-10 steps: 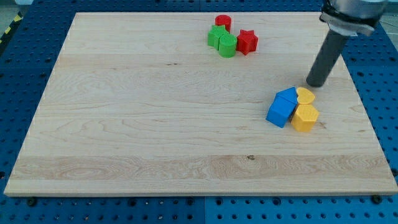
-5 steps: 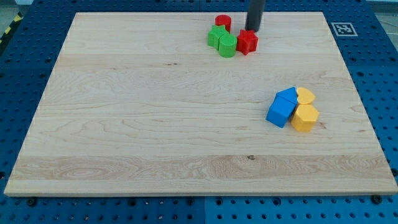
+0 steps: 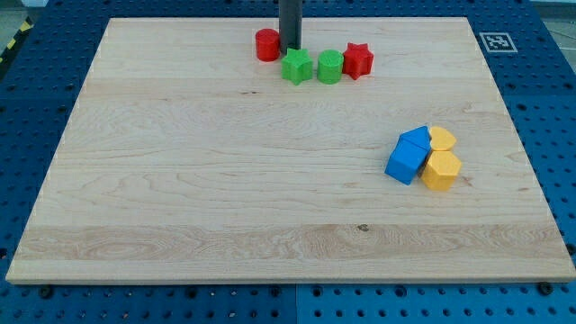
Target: Push red circle towards the bottom center
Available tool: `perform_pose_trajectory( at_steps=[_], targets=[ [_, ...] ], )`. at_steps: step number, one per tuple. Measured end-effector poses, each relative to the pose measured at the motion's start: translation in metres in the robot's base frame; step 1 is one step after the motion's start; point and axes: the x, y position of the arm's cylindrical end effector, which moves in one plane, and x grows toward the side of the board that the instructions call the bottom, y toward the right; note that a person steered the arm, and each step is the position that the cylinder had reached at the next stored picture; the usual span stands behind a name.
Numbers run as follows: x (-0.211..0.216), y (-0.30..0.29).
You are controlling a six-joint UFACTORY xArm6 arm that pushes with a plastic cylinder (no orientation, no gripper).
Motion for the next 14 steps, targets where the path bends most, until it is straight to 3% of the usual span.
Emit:
perform_pose_trajectory(
  at_steps=[1, 3, 4, 5, 6, 8, 9, 10, 14],
  targets=[
    [-0.025, -0.014],
    [-0.016, -0.069],
    [0.003, -0.069],
    [-0.032, -0.069],
    [-0.038, -0.067],
    [0.003, -0.044],
    [-0.004, -0.034],
    [0.01, -0.022],
    [0.18, -0.024]
  ],
)
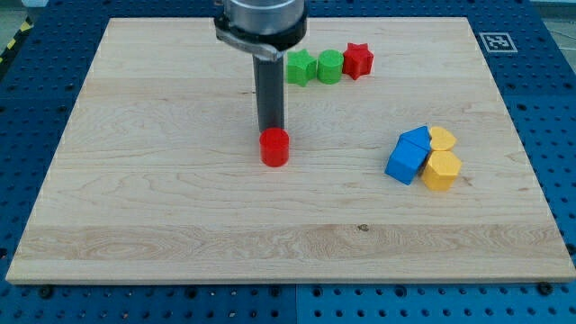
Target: Push red circle towards the bottom center
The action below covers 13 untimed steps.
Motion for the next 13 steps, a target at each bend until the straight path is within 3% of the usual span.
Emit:
perform_pose_trajectory(
  at_steps=[5, 6, 9, 11, 13],
  targets=[
    [0.027, 0.047],
    [0.05, 0.06],
    [0.057, -0.019],
    [0.006, -0.024],
    [0.016, -0.042]
  ],
)
